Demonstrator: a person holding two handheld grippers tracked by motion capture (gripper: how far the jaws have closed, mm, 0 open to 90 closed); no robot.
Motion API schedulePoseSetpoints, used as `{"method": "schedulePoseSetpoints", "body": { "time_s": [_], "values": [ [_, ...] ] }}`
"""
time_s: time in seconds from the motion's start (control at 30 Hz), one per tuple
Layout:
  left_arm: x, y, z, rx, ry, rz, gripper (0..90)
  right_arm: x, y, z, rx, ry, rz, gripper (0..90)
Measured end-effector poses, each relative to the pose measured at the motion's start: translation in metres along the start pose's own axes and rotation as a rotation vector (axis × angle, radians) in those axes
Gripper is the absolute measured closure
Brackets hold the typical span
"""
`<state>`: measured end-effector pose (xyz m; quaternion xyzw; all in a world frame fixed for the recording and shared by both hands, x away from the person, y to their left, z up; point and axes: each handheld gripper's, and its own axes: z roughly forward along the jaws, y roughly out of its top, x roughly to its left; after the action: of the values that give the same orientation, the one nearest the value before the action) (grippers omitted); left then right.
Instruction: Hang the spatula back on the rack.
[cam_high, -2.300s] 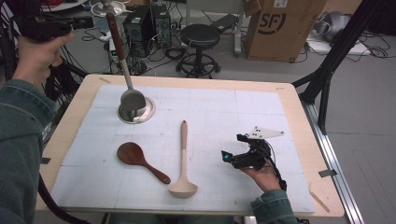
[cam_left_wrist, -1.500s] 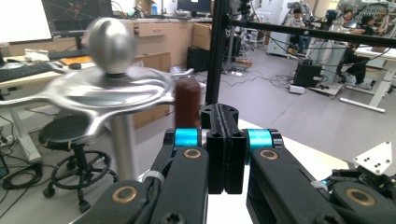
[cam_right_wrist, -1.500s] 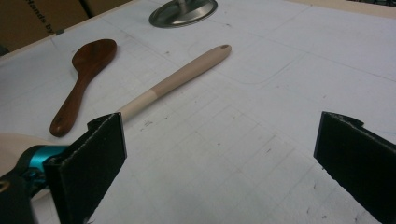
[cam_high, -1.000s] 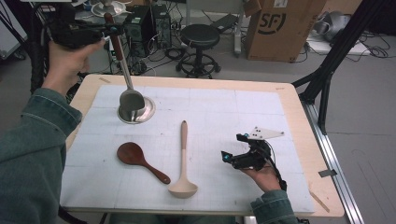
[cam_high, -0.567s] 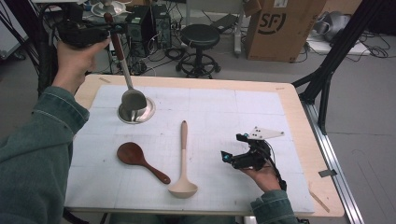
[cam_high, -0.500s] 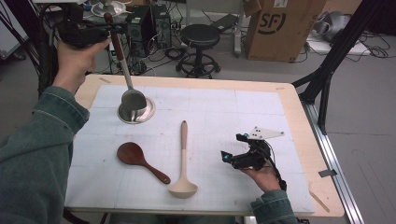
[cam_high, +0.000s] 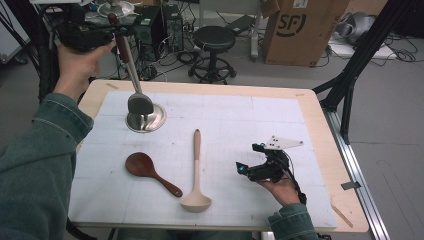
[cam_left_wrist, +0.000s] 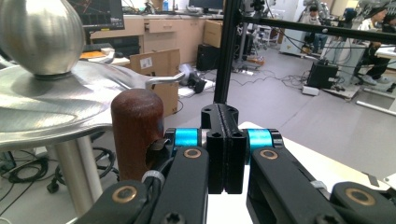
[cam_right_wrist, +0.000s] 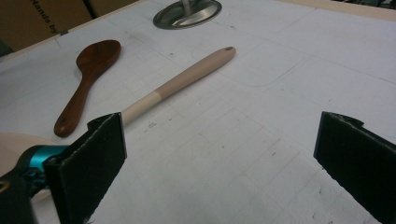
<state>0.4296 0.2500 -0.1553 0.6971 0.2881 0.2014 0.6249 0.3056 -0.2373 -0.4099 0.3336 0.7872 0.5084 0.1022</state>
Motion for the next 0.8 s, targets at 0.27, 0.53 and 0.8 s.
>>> {"method": "schedulePoseSetpoints", "body": {
  "time_s": [0.27,0.53,0.8],
  "values": [
    [0.007,0.000,-0.012,0.004,0.006,0.002,89.7,0.000,0.000,0.001,0.000,0.001,-0.003,1.3],
    [0.018,0.000,-0.022,-0.002,0.018,-0.004,89.7,0.000,0.000,0.001,0.006,0.001,0.000,1.3],
    [0.028,0.000,-0.030,-0.014,0.029,-0.008,89.7,-0.001,-0.001,0.001,0.008,0.000,0.003,1.3]
  ]
}}
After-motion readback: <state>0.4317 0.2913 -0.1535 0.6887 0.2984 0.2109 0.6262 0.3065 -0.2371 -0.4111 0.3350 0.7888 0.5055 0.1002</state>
